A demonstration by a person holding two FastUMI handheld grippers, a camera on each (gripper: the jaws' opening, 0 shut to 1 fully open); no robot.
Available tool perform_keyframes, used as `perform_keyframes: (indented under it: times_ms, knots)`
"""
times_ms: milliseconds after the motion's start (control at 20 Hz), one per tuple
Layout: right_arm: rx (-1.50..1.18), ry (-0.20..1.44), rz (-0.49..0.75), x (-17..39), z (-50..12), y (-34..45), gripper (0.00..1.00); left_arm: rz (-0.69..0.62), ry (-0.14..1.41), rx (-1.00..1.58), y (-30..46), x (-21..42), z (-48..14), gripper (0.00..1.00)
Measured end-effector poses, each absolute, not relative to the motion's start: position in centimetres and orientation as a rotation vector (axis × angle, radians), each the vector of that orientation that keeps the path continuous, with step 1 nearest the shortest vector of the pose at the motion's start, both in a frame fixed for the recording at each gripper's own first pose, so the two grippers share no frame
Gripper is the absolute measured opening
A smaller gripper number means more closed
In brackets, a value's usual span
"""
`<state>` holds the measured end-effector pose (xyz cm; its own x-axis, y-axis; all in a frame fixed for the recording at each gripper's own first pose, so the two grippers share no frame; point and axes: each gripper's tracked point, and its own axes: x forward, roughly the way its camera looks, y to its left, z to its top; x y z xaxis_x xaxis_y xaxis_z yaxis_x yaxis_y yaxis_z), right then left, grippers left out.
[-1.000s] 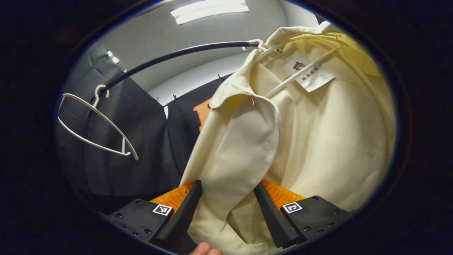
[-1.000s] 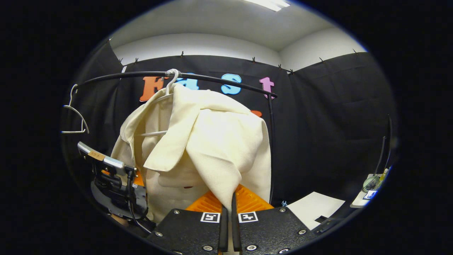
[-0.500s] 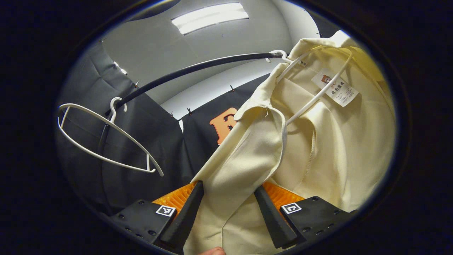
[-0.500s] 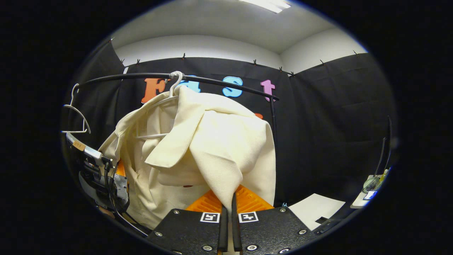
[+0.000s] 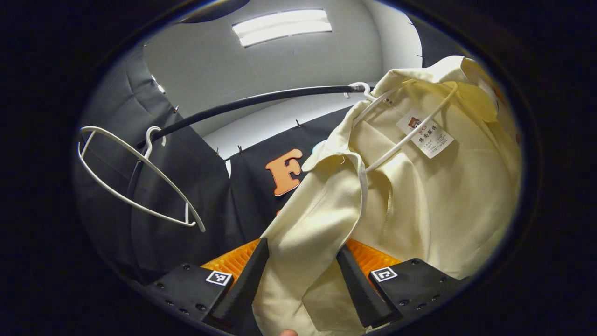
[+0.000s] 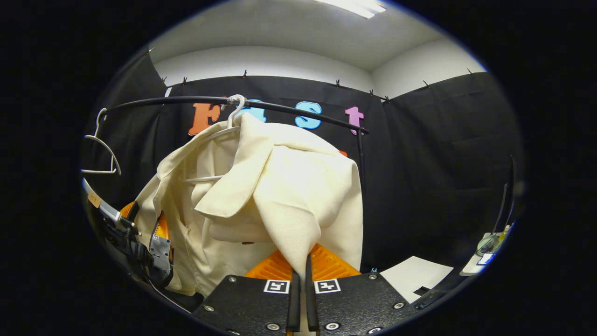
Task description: Grasp the clothes on the hanger with both hands and then place them into the laundry hamper below.
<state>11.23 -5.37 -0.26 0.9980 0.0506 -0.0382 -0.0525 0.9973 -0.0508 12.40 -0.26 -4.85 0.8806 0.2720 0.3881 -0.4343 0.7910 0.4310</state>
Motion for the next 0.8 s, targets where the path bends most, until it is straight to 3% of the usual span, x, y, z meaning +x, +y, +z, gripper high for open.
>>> perform_keyframes:
  times_ms: [300, 350, 400, 450, 500, 800]
  knots:
    - [-0.06, 0.036, 0.056, 11.4, -0.2, -5.1, 0.05, 0.294, -0.362, 0.486, -2.5, 10.8, -5.1, 0.92]
    - [-0.06, 0.036, 0.058, 11.4, -0.3, -5.0, 0.05, 0.289, -0.352, 0.495, -2.6, 11.0, -5.4, 0.96]
    - [-0.058, 0.036, 0.06, 11.4, -0.3, -4.9, 0.05, 0.277, -0.331, 0.505, -2.7, 11.6, -6.0, 0.92]
    - [-0.058, 0.036, 0.062, 11.4, -0.3, -4.9, 0.05, 0.261, -0.307, 0.506, -3.0, 12.4, -6.7, 0.96]
    - [-0.058, 0.036, 0.064, 11.3, -0.2, -4.8, 0.05, 0.246, -0.282, 0.5, -3.0, 13.2, -7.5, 0.92]
    - [-0.056, 0.034, 0.071, 11.3, 0.0, -4.7, 0.05, 0.215, -0.143, 0.482, -2.9, 18.6, -11.6, 0.92]
